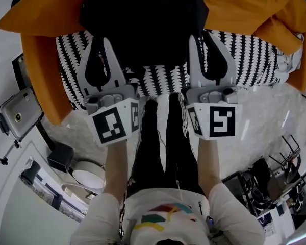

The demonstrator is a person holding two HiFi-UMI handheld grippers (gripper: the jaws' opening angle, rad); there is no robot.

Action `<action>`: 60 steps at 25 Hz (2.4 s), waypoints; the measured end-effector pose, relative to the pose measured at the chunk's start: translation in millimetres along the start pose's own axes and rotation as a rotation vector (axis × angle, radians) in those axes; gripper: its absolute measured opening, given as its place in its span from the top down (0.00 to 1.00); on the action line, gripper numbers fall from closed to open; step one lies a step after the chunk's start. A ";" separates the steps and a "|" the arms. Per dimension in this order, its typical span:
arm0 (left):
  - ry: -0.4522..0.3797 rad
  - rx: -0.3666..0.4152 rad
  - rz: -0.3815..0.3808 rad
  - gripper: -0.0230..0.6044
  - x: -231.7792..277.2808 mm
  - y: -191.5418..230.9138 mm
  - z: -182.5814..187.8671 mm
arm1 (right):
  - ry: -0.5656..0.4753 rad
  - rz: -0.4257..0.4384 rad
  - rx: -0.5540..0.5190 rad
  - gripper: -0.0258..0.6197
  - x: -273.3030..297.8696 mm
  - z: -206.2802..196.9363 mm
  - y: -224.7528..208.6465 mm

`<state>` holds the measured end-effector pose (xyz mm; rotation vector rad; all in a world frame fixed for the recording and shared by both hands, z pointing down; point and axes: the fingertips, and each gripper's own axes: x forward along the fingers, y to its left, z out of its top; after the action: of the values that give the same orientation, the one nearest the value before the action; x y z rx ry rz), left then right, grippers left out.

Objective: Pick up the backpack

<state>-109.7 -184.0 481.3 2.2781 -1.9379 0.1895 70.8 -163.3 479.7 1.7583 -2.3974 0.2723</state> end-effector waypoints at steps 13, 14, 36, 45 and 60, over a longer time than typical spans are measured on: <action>0.282 -0.130 0.026 0.47 34.3 38.5 -136.3 | 0.278 -0.100 0.141 0.43 40.4 -114.5 -54.8; 0.305 -0.141 0.032 0.46 34.8 40.2 -147.1 | 0.302 -0.098 0.145 0.42 41.3 -124.8 -53.7; 0.577 -0.129 -0.146 0.51 48.7 18.1 -244.2 | 0.492 -0.030 0.162 0.58 52.3 -216.1 -37.5; 0.570 -0.100 -0.140 0.73 42.8 9.6 -242.1 | 0.492 -0.014 0.082 0.74 47.2 -217.8 -30.5; 0.522 -0.081 -0.145 0.79 33.2 13.4 -203.4 | 0.468 -0.025 0.025 0.80 44.5 -181.1 -20.7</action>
<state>-118.0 -179.3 687.6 2.0396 -1.4831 0.6065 80.6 -167.7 667.0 1.5229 -2.0420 0.6344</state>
